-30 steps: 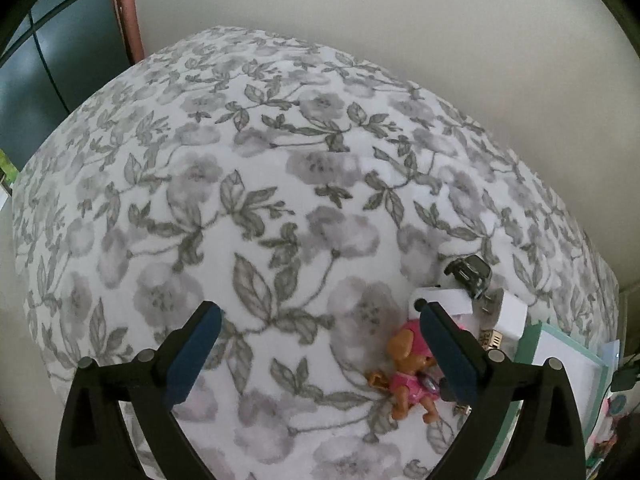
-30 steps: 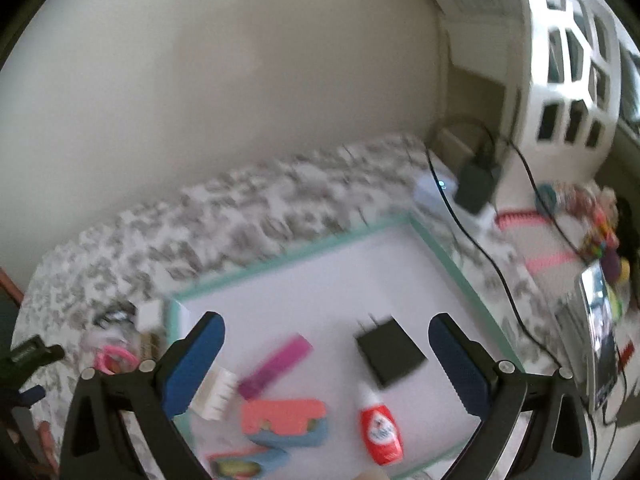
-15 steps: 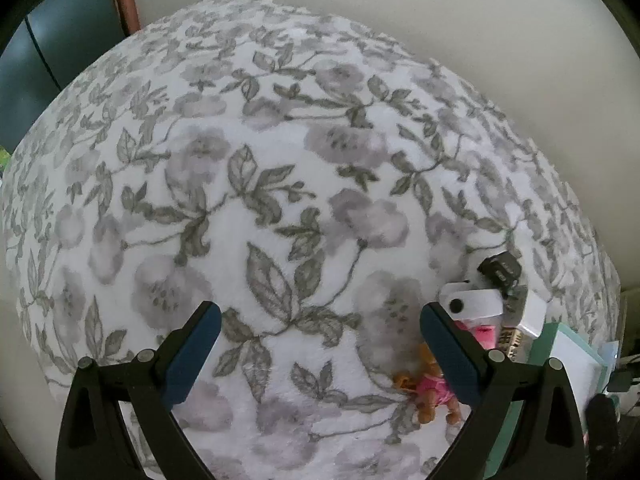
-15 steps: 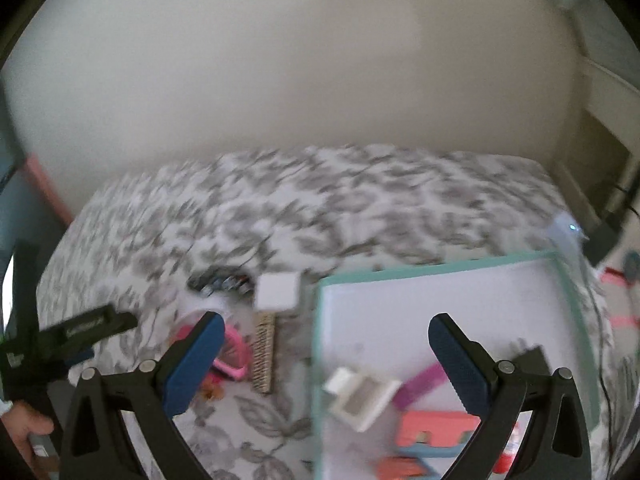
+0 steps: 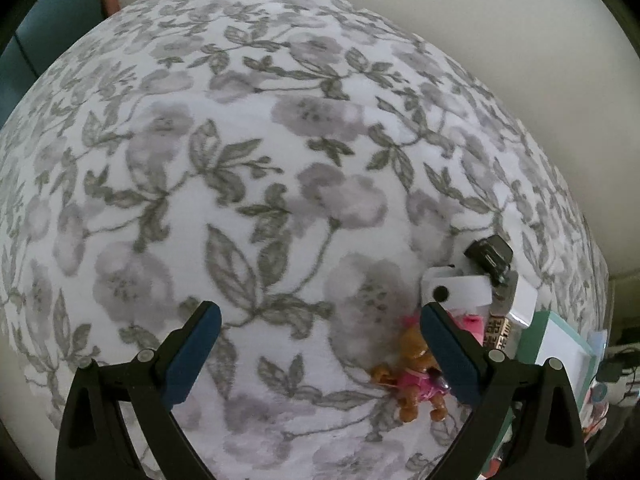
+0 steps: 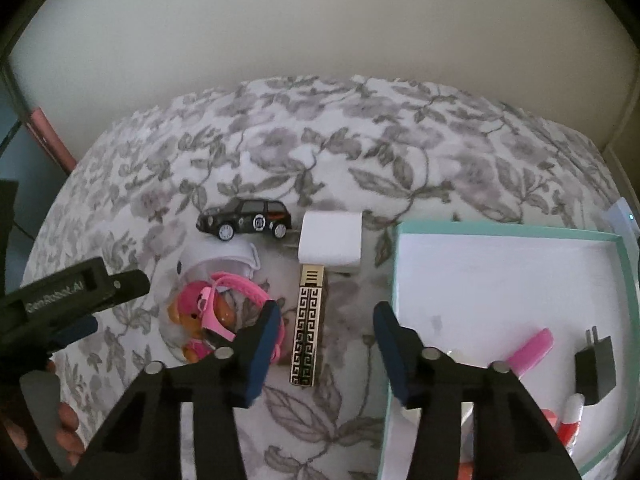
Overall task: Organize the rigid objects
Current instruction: 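Close the right gripper on the gold patterned bar while the left gripper grasps the pink doll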
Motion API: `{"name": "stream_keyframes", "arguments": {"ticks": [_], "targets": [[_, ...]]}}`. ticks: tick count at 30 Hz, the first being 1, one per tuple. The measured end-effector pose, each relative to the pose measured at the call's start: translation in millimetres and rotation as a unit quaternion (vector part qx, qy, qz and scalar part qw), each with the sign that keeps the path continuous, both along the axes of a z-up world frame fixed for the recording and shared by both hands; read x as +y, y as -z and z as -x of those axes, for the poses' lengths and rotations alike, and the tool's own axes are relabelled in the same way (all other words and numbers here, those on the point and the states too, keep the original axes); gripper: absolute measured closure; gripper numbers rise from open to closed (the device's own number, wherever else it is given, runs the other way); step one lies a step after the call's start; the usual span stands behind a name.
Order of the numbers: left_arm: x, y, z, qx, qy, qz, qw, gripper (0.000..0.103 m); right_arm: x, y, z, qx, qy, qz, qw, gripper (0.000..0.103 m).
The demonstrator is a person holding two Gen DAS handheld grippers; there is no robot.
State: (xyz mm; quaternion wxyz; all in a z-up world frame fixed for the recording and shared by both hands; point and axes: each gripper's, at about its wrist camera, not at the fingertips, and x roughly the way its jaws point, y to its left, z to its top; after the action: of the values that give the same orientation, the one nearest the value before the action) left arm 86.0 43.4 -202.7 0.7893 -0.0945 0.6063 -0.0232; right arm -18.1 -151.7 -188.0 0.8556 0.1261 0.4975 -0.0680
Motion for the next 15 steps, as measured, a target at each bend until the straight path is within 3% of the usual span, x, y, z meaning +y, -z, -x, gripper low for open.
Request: {"name": "stream_keyframes", "arguments": {"ticks": [8, 15], "targets": [[-25, 9, 0, 0.009, 0.053, 0.002, 0.9986, 0.003, 5, 16, -6, 0.022, -0.016, 0.006, 1.0, 0.068], [-47, 10, 2, 0.003, 0.096, -0.008, 0.9954, 0.003, 2, 19, -5, 0.024, -0.014, -0.005, 1.0, 0.068]]}}
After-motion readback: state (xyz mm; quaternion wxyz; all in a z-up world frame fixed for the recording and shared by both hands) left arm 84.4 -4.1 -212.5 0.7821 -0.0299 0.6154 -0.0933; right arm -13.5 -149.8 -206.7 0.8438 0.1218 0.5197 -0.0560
